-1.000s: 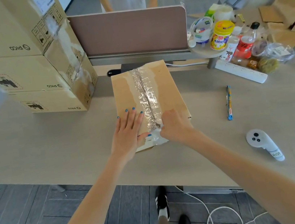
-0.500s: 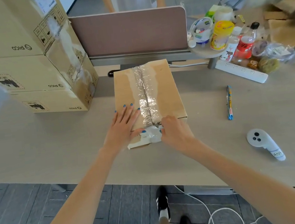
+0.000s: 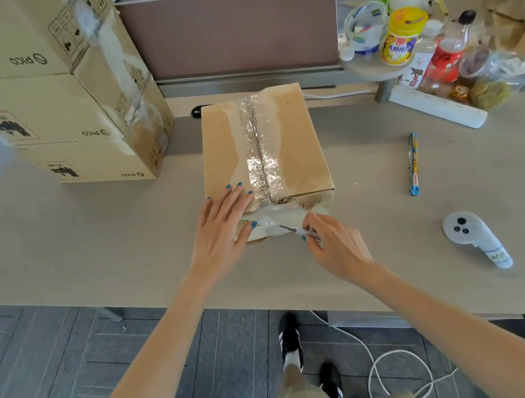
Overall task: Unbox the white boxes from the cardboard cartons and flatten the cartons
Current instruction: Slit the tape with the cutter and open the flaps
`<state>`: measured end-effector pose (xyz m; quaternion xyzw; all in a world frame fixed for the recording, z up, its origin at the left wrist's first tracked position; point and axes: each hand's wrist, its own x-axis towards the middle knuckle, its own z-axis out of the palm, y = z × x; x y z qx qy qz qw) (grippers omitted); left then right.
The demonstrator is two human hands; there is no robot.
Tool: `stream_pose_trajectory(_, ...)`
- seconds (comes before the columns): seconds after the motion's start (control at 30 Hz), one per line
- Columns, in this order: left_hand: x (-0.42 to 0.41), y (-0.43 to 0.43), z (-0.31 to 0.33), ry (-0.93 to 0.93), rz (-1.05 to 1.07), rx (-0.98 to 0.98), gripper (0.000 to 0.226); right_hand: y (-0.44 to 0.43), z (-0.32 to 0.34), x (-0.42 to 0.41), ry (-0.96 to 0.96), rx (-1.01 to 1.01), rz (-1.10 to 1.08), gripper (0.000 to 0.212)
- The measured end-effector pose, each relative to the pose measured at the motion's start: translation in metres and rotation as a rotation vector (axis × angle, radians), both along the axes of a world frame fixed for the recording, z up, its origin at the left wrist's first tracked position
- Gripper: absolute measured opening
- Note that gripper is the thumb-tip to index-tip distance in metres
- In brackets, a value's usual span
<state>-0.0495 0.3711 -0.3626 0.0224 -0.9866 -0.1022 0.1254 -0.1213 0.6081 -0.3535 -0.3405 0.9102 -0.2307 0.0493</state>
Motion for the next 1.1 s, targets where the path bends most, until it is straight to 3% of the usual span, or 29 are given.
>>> stream_pose_trajectory(0.5, 0.024, 0.020, -0.007, 0.034, 0.055, -0.011, 0.058, 0.032, -0.078, 0.040, -0.205, 0.283, 0.146, 0.018)
stream_pose_trajectory(1.1, 0.024, 0.023, -0.007, 0.024, 0.069, 0.005, 0.055, 0.037, -0.076, 0.044, -0.146, 0.243, 0.125, 0.018)
